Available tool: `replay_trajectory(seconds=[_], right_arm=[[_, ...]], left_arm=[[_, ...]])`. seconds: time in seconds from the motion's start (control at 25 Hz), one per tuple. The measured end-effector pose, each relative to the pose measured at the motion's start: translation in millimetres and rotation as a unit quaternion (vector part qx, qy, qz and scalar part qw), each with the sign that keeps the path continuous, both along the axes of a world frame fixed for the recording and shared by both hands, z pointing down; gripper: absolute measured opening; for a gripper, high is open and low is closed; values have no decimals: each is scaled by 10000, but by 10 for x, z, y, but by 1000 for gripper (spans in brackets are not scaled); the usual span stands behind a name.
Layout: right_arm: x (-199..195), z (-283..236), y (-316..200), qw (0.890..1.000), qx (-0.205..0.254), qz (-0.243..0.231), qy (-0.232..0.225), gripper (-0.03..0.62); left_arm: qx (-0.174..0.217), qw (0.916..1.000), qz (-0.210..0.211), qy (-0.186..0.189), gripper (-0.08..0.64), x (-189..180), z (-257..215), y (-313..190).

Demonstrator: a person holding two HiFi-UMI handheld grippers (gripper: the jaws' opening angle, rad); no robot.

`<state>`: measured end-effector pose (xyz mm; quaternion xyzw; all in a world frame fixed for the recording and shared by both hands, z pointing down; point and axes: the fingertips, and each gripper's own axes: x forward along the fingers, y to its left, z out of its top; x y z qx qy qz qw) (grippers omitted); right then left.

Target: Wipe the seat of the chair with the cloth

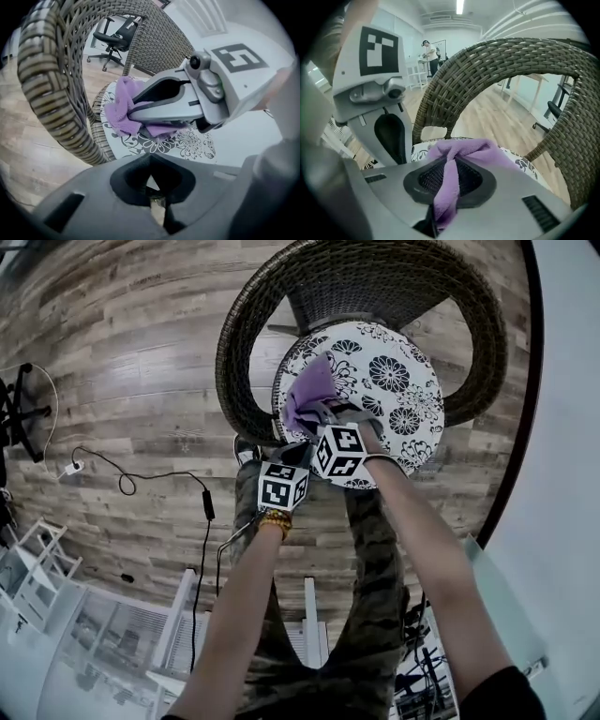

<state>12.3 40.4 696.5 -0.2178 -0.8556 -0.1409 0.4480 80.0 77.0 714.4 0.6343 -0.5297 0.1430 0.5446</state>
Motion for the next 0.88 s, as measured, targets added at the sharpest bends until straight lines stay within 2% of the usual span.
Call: replay_trajectory(seconds=[0.16,0.28,0.52,0.88], right_arm=[[-6,95,-44,9982,332,-467,153,49],[-13,120,-102,9968,610,-491,174,49],[-37,160,-436,9954,944,-52,162,49],[80,201,-1206,9878,1381,592,400,49]], left_arm=[[3,10000,-4,23,15,-1,8,0],[-14,10000,-18,38,15,2,2,4],[16,10000,-16,42,15,-10,-7,0],[23,10000,-30,31,15,-4,5,12]])
